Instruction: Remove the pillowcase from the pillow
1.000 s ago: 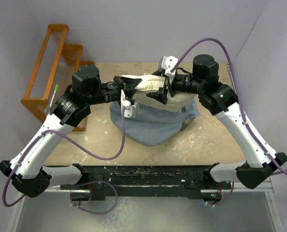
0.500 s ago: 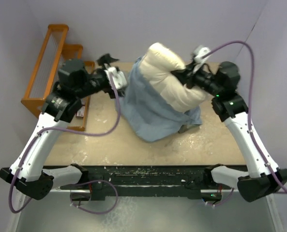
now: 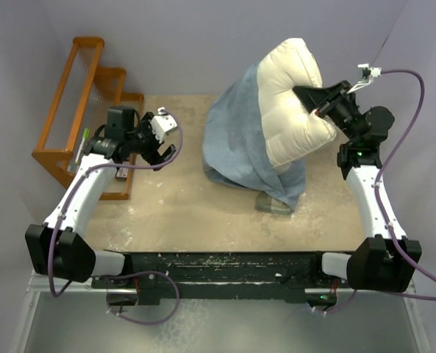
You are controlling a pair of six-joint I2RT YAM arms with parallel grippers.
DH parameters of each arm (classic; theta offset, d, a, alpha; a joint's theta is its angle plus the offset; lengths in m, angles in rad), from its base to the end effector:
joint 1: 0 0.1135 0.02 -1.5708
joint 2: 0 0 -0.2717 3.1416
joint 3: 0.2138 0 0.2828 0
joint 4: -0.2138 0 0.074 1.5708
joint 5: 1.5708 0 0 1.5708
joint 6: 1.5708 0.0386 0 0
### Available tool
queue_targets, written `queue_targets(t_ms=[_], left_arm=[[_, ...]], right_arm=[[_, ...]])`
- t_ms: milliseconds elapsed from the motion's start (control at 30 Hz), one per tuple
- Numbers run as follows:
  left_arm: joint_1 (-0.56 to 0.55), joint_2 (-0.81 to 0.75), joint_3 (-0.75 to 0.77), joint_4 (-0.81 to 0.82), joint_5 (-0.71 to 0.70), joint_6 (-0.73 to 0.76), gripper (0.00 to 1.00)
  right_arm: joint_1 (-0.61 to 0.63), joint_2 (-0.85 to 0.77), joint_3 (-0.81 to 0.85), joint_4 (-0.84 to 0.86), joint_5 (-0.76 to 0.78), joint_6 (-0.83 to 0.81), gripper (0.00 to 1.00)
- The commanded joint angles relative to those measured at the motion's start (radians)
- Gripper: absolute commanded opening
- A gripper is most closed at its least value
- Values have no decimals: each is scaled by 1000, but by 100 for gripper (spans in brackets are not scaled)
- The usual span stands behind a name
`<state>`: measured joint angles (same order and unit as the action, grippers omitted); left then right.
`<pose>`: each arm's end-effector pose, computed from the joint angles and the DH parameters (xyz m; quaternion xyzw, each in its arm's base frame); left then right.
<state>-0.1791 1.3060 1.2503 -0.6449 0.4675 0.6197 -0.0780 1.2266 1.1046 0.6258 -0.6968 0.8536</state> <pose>0.3030 -0.0725 0.3503 0.4330 0.7748 -0.1154 0.4460 0.3017 0.0013 0.4452 -0.0479 0.5591 0.4668 0.6836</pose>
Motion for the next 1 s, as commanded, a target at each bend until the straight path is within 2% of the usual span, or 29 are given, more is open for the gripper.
queue_targets(t_ms=[0, 100, 233, 300, 400, 467, 533, 600, 667, 700, 867, 967], left_arm=[[3, 26, 10, 127, 87, -131, 99], [4, 67, 19, 180, 134, -298, 99], [4, 94, 0, 271, 208, -483, 99], [4, 96, -24, 313, 213, -531, 99], [4, 101, -38, 322, 153, -538, 91], [4, 101, -52, 312, 101, -505, 84], [4, 91, -71, 307, 58, -472, 71], [4, 69, -103, 334, 36, -450, 34], [4, 48, -135, 367, -5, -432, 4], [4, 42, -146, 378, -35, -423, 0], [3, 51, -167, 434, -269, -348, 0], [4, 91, -139, 472, -442, -326, 0]], right_arm=[[49, -10, 72, 378, -113, 224, 0], [117, -22, 110, 339, -97, 162, 0], [157, -1, 154, 409, -63, 232, 0], [157, 4, 160, 444, -24, 271, 0], [158, 8, 152, 445, -1, 296, 0], [157, 7, 122, 472, 19, 311, 0], [157, 5, 90, 482, 37, 314, 0], [156, 5, 50, 499, 55, 326, 0], [153, 7, 15, 526, 64, 338, 0], [146, 5, 3, 530, 67, 336, 0], [32, -40, -44, 516, 93, 354, 0], [-79, -115, -44, 413, 144, 310, 0]])
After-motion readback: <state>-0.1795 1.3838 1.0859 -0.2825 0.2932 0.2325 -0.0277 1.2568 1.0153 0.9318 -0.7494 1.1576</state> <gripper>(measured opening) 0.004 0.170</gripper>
